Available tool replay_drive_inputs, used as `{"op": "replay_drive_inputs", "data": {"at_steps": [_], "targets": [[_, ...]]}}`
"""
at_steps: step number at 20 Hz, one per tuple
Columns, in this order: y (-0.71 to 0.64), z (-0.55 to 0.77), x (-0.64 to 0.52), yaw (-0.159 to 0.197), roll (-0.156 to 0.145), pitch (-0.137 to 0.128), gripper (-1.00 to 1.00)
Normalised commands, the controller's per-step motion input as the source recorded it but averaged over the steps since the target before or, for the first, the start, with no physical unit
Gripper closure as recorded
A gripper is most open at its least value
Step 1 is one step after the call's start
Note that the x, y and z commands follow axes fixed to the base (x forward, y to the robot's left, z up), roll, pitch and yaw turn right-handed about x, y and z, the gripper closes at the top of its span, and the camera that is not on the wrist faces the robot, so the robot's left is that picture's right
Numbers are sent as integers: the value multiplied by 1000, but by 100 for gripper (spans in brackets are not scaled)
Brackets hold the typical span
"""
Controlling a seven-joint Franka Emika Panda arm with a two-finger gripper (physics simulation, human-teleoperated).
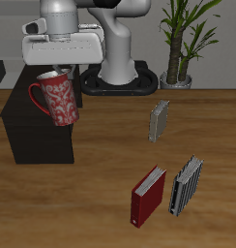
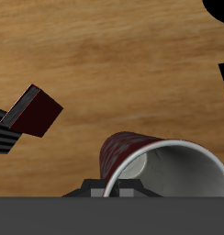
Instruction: Place the red mug on top of the shelf
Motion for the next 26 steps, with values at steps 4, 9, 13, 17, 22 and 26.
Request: {"op": "replay_drive_inputs", "data": {"at_steps": [4, 9, 13, 17, 22, 26], "targets": [[-97, 435, -493, -15, 0, -72, 100], [-96, 210, -385, -14, -19, -39, 100], [-106, 85, -400, -11, 2, -25, 100], [-41, -89, -353, 8, 21, 6, 100], [-138, -167, -291, -21, -18, 7, 100], [-163, -100, -235, -19, -30, -9, 100]]}}
